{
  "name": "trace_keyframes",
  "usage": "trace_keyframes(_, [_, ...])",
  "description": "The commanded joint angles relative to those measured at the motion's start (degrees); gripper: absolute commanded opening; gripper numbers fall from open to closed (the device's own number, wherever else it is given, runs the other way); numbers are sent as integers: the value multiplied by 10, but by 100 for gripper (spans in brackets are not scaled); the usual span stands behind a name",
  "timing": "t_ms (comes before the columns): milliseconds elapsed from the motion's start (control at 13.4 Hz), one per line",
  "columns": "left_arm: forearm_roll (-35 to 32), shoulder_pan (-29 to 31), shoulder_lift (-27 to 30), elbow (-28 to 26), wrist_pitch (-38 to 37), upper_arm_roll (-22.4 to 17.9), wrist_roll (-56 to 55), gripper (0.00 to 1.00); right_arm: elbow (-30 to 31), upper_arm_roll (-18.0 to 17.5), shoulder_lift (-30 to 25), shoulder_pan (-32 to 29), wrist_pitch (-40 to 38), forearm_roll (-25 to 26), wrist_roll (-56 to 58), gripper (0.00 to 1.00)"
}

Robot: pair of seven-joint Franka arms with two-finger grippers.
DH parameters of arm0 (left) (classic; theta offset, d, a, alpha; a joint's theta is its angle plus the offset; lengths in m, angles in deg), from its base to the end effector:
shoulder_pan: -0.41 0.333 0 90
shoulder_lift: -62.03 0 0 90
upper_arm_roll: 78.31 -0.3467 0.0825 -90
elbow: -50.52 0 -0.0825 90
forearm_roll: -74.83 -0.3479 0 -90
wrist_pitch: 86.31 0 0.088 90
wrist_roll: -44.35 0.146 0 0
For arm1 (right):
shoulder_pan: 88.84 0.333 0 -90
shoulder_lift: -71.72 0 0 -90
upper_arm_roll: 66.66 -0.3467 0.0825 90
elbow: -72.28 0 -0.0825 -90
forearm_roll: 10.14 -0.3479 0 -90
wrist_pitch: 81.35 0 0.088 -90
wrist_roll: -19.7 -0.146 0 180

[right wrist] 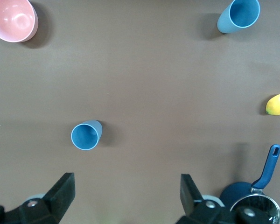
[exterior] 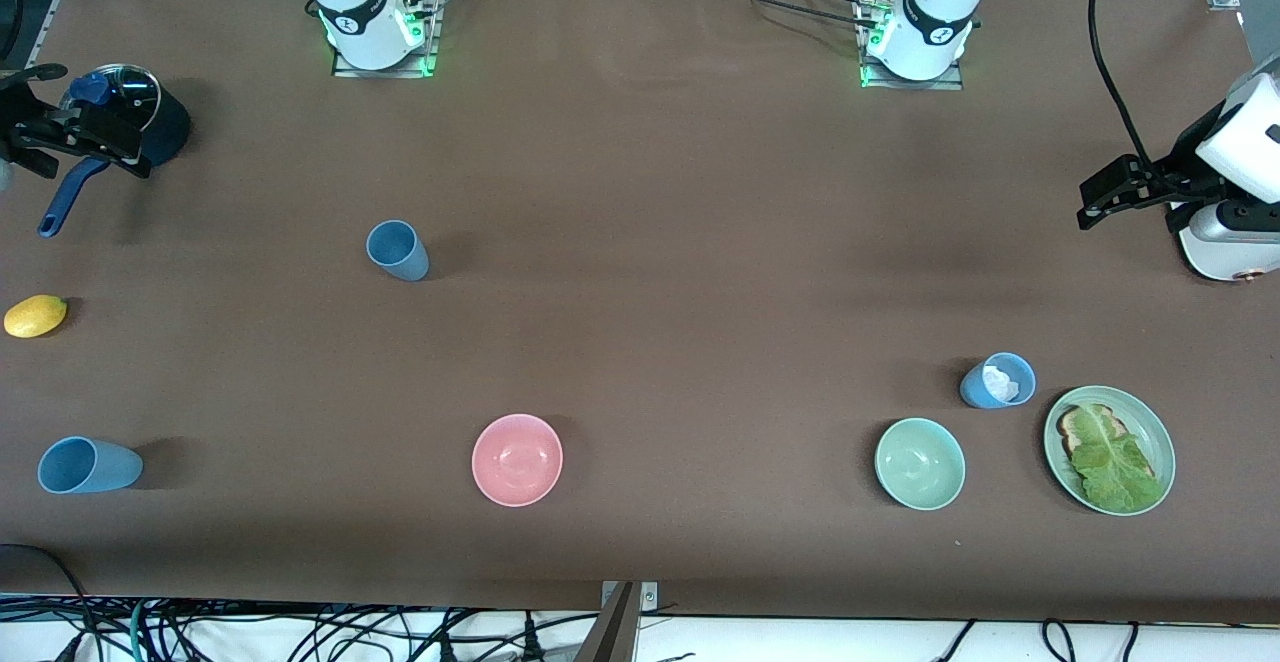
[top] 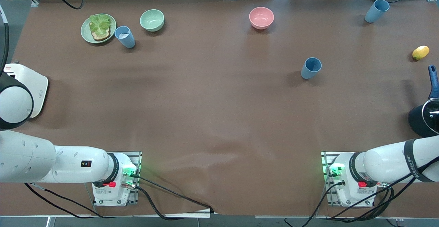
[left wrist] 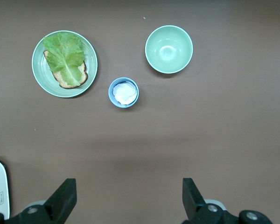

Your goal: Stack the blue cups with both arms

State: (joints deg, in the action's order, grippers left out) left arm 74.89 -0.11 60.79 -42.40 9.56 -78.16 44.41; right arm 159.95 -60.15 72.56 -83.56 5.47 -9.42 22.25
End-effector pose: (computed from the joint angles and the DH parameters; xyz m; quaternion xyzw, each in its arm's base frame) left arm 0.5352 -0.0064 0.5916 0.9999 -0.0063 0.0149 0.0006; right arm 0.5167 -0.0125 0.6215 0.9998 0.0113 -0.0149 0.0066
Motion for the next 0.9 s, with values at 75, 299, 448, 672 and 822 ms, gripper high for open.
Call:
trace_keyframes(75, [-8, 1, 2, 11, -12, 3, -6, 100, -14, -2, 1, -3, -13, -3, 4, 100])
trace_keyframes(299, [-8, 1, 1, 11, -12, 3, -5, 95, -14, -2, 2, -3, -13, -3, 4, 100])
trace_keyframes(448, [-8, 1, 1, 11, -12, 3, -4, 90, -14, -2, 1, -3, -13, -3, 4, 100])
trace_keyframes(672, [-8, 1, 2, 11, -12, 4, -6, 58, -14, -2, 1, -3, -13, -3, 4, 100])
trace_keyframes(822, [-8, 1, 2, 11, -12, 4, -7, 36, -14, -1, 1, -3, -13, -3, 4, 100])
